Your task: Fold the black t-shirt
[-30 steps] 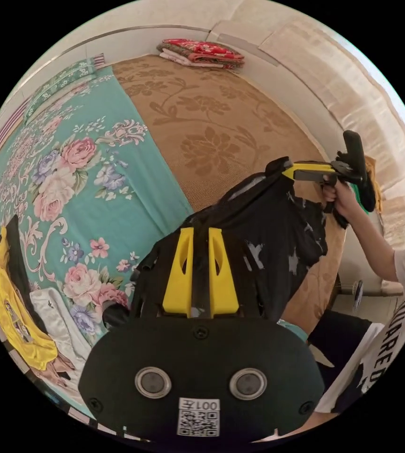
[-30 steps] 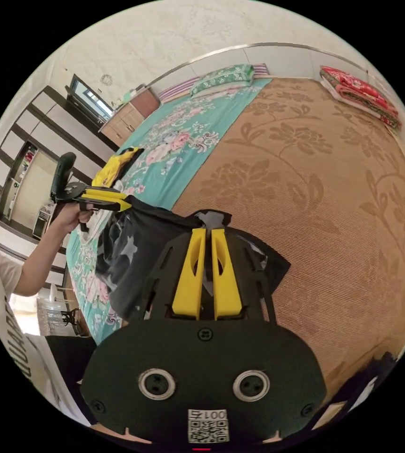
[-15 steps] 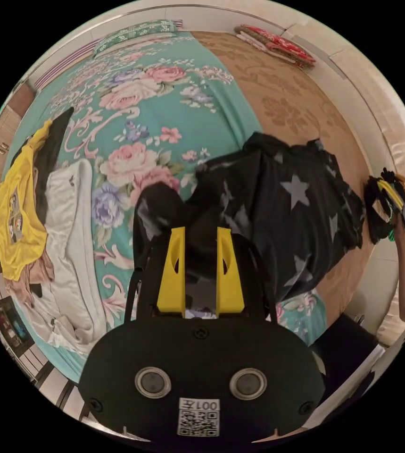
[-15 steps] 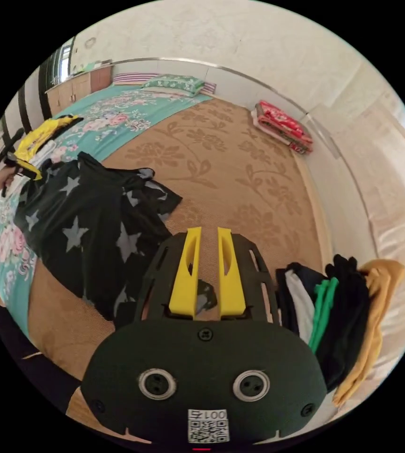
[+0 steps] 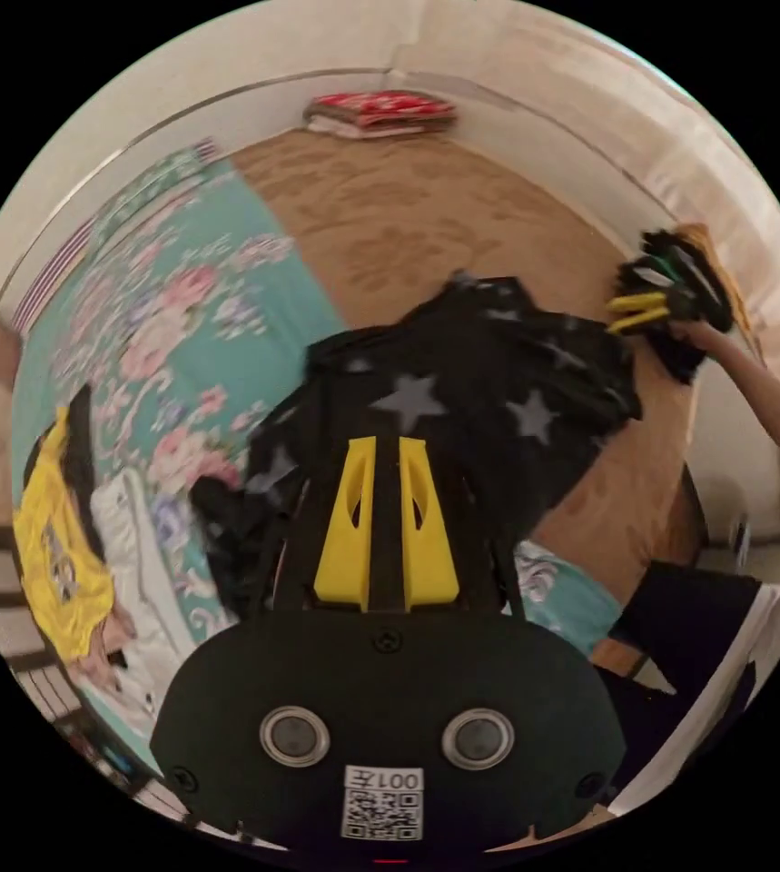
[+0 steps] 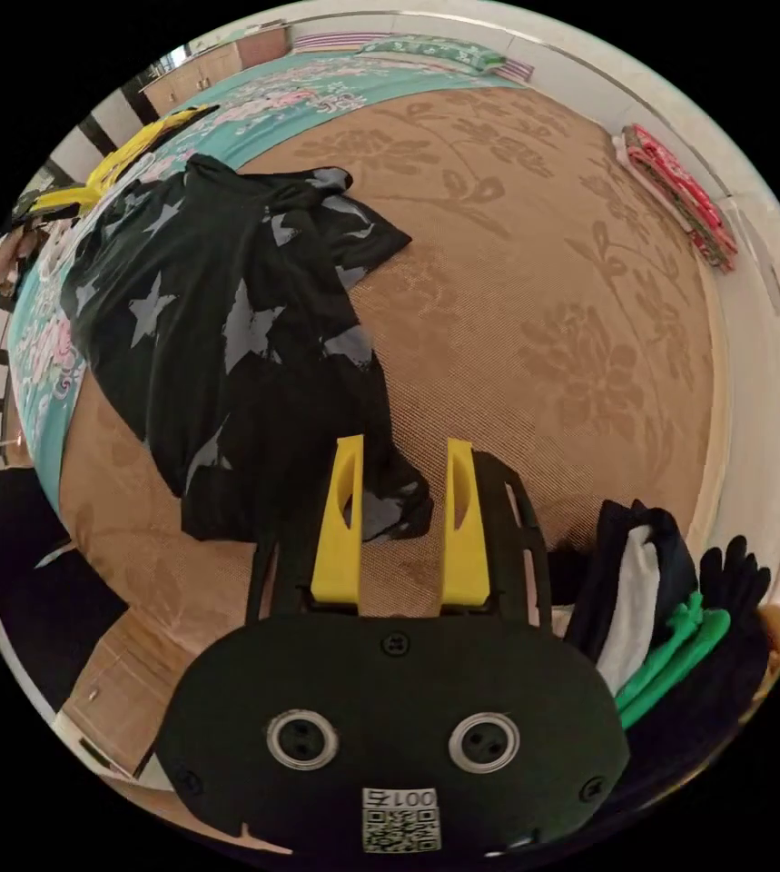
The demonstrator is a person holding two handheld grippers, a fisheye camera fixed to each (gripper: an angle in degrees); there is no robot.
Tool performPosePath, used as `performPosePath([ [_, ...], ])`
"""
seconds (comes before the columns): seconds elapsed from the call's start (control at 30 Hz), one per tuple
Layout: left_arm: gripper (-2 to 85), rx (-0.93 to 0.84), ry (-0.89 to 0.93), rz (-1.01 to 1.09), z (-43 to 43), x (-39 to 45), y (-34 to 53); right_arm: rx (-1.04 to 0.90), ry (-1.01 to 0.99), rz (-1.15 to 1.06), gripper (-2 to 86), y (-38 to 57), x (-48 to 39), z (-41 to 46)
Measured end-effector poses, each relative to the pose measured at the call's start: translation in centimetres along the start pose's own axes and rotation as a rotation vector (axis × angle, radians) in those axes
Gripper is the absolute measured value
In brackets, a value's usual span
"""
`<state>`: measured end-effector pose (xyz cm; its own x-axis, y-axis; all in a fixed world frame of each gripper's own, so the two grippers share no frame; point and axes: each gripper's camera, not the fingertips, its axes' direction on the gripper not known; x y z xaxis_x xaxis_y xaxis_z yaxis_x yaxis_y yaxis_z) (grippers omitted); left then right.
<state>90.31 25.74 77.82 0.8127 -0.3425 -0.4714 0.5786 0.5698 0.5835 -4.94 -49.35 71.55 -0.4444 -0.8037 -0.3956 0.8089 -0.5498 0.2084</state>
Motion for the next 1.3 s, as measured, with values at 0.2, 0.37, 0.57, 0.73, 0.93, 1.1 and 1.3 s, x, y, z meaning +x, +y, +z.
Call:
performPosePath([
  [0.2,4.0,-0.04,0.344,0.495,8.4,22.4,-3.6,-0.167,-0.256,-0.129,2.9,-0.9,4.2,2.9],
  [0.37,1.9,-0.181,0.066,0.562,16.7,31.7,-4.8,-0.114,-0.292,-0.064,1.0,-0.9,8.3,1.3],
  [0.57,-0.7,-0.164,0.09,0.464,18.0,29.7,-5.8,-0.063,-0.432,0.063,1.0,-1.1,14.3,0.7],
  [0.73,1.4,-0.113,0.07,0.394,16.9,26.1,-6.3,-0.088,-0.3,0.068,2.9,-1.9,15.6,2.2],
  [0.93,8.5,-0.206,0.048,0.428,19.5,25.5,-6.6,-0.099,-0.322,0.062,6.6,-0.9,15.7,3.3],
  [1.1,2.8,-0.188,-0.043,0.48,19.7,25.3,-7.3,-0.158,-0.281,0.055,1.5,0.2,15.9,4.5],
  [1.3,-0.8,-0.091,0.202,0.283,13.4,17.7,-9.5,-0.016,-0.399,0.268,0.4,2.4,19.3,1.6],
])
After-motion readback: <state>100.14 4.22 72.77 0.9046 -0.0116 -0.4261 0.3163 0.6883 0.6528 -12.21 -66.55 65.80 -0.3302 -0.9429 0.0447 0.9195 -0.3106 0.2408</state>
